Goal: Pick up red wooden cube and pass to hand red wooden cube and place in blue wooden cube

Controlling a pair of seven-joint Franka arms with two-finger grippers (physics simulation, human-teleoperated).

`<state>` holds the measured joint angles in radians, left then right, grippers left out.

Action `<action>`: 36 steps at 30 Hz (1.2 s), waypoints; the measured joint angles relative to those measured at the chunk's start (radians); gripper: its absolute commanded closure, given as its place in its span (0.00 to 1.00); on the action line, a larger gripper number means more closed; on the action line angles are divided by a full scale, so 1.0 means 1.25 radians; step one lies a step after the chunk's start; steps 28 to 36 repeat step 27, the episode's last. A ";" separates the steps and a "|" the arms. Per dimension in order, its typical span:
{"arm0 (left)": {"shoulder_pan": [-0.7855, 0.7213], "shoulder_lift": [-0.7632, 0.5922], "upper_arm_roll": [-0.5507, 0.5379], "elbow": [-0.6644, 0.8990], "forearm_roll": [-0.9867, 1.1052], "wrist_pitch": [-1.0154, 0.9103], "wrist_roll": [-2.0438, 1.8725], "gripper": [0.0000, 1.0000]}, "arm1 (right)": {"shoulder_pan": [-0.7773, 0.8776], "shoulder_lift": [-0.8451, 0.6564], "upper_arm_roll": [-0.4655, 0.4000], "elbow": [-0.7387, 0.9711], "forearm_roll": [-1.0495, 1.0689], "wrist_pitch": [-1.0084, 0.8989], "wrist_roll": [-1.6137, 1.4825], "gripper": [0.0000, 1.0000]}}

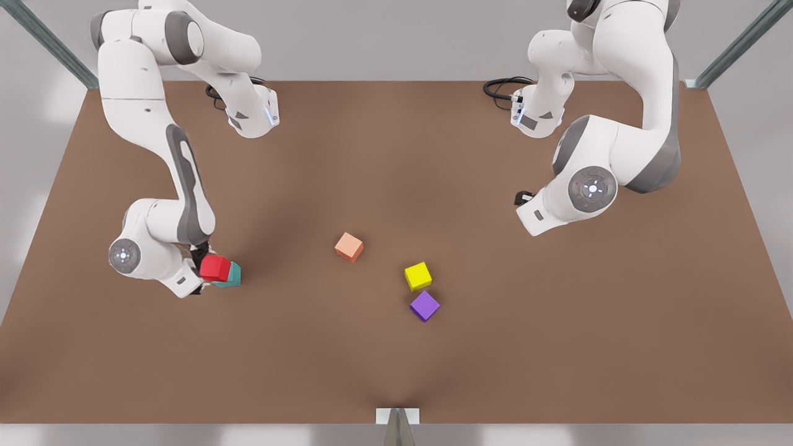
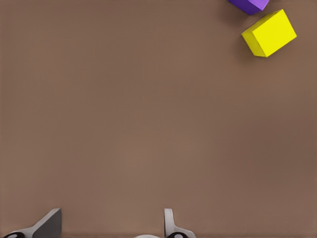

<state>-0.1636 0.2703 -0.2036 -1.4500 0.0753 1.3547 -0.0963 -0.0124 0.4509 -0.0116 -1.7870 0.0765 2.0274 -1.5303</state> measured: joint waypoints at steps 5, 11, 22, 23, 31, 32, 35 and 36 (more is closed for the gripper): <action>-0.002 0.009 0.000 0.028 0.002 0.003 -0.004 0.00 | -0.022 0.027 -0.006 0.122 0.030 -0.204 0.126 0.00; 0.002 0.016 0.000 0.041 0.002 0.000 -0.006 0.00 | 0.038 -0.025 -0.006 0.255 -0.076 -0.360 0.446 0.00; 0.009 0.017 0.002 0.054 0.000 -0.008 -0.011 0.00 | 0.015 -0.207 -0.009 0.315 -0.092 -0.488 0.780 0.00; 0.009 0.017 0.001 0.054 0.000 -0.008 -0.011 0.00 | 0.016 -0.207 -0.009 0.316 -0.091 -0.492 0.802 0.00; 0.009 0.017 0.001 0.054 0.000 -0.010 -0.012 0.00 | 0.016 -0.208 -0.009 0.316 -0.089 -0.504 0.877 0.00; 0.009 0.017 0.001 0.054 0.000 -0.010 -0.012 0.00 | 0.016 -0.208 -0.009 0.316 -0.089 -0.504 0.877 0.00; 0.009 0.017 0.001 0.054 0.000 -0.010 -0.012 0.00 | 0.016 -0.208 -0.009 0.316 -0.089 -0.504 0.877 0.00; 0.009 0.017 0.001 0.054 0.000 -0.010 -0.012 0.00 | 0.016 -0.208 -0.009 0.316 -0.089 -0.504 0.877 0.00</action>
